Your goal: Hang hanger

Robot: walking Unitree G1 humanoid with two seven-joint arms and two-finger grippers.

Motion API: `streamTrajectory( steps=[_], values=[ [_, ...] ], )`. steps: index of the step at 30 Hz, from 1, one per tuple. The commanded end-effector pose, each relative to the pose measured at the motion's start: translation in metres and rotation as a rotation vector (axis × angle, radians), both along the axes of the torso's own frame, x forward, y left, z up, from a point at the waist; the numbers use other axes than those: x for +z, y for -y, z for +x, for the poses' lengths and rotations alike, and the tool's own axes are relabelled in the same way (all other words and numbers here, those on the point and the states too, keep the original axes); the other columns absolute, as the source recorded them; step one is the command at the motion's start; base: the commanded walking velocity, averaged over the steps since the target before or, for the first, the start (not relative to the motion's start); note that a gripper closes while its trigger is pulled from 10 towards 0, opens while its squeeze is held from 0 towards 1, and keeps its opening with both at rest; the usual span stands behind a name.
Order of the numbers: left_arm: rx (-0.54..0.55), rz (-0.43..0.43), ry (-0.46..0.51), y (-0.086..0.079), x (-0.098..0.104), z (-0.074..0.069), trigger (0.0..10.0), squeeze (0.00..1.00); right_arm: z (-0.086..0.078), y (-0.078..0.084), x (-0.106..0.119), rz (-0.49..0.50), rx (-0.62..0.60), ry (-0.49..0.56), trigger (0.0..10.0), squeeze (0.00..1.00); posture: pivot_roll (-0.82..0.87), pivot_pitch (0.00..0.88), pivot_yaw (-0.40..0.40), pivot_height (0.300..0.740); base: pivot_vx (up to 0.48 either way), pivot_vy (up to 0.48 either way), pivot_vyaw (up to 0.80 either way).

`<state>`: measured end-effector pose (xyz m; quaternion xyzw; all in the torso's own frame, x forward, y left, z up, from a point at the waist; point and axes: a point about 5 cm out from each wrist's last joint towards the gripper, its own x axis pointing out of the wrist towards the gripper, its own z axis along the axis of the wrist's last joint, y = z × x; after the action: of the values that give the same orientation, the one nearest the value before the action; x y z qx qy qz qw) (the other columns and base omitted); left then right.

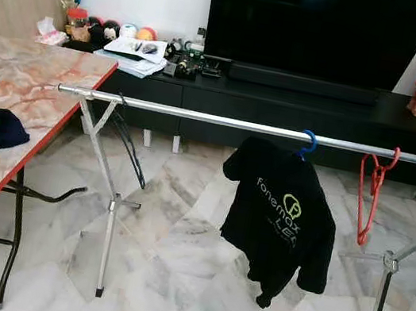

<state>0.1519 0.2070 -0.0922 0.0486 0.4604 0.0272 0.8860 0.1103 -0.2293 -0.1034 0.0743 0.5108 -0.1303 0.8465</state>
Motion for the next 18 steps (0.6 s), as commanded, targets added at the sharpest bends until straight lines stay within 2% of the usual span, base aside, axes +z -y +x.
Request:
streamTrajectory(
  steps=[1, 3, 7, 12, 14, 17, 18],
  values=[
    [-0.009, 0.001, 0.02, -0.002, 0.002, 0.002, 10.0, 0.0, 0.001, -0.01, -0.002, 0.017, 0.019, -0.002, 10.0, 0.0, 0.12, 0.0, -0.015, 0.74, 0.0, 0.0, 0.0],
    [0.011, 0.009, 0.015, -0.011, 0.003, 0.001, 10.0, 0.0, 0.001, -0.021, -0.004, 0.041, 0.029, -0.002, 10.0, 0.0, 0.08, 0.0, -0.002, 0.74, 0.0, 0.0, 0.0],
    [0.046, 0.02, -0.014, -0.021, 0.001, -0.008, 10.0, 0.0, 0.0, -0.031, -0.005, 0.066, 0.047, 0.004, 10.0, 0.0, 0.05, 0.0, 0.029, 0.74, 0.0, 0.0, 0.0],
    [0.041, 0.042, -0.035, -0.032, 0.001, -0.014, 10.0, 0.0, -0.003, -0.033, -0.007, 0.073, 0.022, 0.0, 10.0, 0.0, 0.04, 0.0, 0.039, 0.74, 0.0, 0.0, 0.0],
    [0.078, 0.046, -0.042, -0.041, 0.003, -0.015, 10.0, 0.0, -0.005, -0.034, -0.007, 0.076, 0.022, 0.004, 10.0, 0.0, 0.04, 0.0, 0.047, 0.74, 0.0, 0.0, 0.0],
    [0.064, 0.05, -0.054, -0.047, 0.005, -0.014, 10.0, 0.0, -0.008, -0.033, -0.008, 0.071, 0.025, -0.002, 10.0, 0.0, 0.05, 0.0, 0.057, 0.74, 0.0, 0.0, 0.0],
    [0.053, 0.052, -0.061, -0.05, 0.006, -0.013, 10.0, 0.0, 0.001, -0.033, -0.006, 0.065, 0.016, 0.009, 10.0, 0.0, 0.05, 0.0, 0.059, 0.74, 0.0, 0.0, 0.0]
  ],
)
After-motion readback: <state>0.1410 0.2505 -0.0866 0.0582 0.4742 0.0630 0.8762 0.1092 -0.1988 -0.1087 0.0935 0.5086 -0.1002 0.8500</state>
